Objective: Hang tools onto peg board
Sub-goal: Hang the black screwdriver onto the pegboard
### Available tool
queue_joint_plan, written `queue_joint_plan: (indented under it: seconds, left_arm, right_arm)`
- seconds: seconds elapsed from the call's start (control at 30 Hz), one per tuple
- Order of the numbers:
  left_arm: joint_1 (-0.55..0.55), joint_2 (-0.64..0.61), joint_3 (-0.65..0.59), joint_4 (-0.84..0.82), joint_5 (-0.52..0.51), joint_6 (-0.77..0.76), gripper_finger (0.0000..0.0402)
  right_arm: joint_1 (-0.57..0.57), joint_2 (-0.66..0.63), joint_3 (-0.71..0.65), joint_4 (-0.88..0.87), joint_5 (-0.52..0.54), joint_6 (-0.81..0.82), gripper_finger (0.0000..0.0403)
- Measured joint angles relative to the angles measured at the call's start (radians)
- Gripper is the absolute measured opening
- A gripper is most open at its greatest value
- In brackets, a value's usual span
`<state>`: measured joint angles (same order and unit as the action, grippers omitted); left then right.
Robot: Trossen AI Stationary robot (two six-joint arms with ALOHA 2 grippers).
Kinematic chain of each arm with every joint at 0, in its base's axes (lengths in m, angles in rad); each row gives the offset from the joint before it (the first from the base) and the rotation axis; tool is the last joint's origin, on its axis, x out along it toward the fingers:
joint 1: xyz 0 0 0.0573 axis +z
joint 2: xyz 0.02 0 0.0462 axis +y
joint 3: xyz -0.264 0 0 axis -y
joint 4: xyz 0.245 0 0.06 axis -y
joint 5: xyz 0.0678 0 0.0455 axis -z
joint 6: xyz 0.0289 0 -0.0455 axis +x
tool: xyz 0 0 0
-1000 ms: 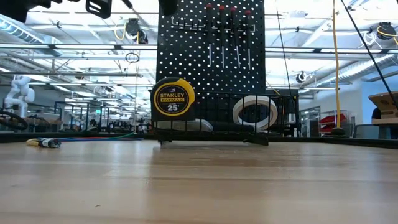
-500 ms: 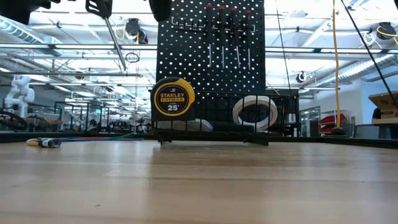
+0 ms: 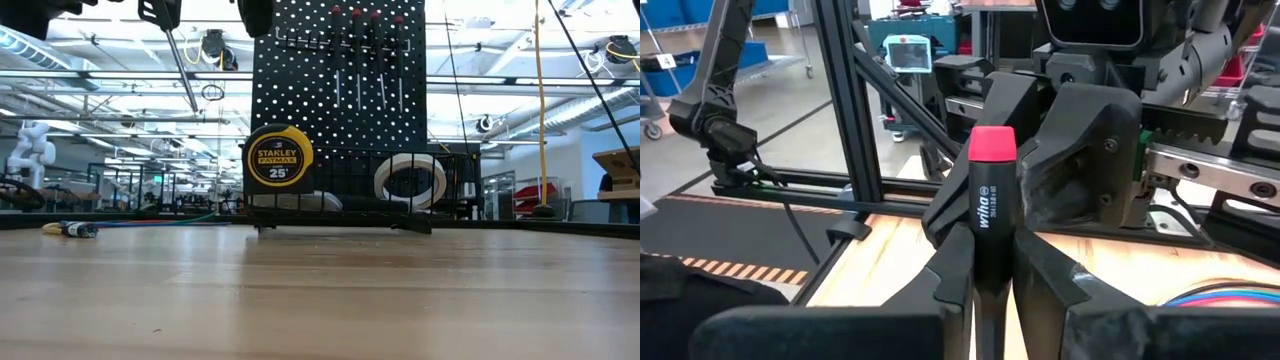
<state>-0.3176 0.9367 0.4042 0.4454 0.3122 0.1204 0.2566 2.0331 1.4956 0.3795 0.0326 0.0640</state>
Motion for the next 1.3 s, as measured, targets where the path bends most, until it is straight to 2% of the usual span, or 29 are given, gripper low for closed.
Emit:
queue_joint_plan:
  seconds: [0.63,0.87,1.23,1.3]
  left_arm:
    - [0.0,-0.001,0.001,0.003,0.0,-0.002,0.0004]
    - [0.0,-0.001,0.002,0.003,0.0,-0.002,0.0004]
    - [0.0,-0.001,0.002,0.003,0.0,-0.001,0.0004]
    - [0.001,-0.001,0.002,0.004,0.0,-0.001,0.0004]
  right_arm:
    - [-0.006,0.002,0.0,0.014,-0.013,0.002,0.0063]
    - [-0.006,0.002,0.0,0.013,-0.013,-0.006,0.0036]
    - [-0.006,0.002,0.0,0.016,-0.012,-0.024,0.0036]
    - [-0.006,0.002,0.0,0.025,-0.012,-0.018,0.0049]
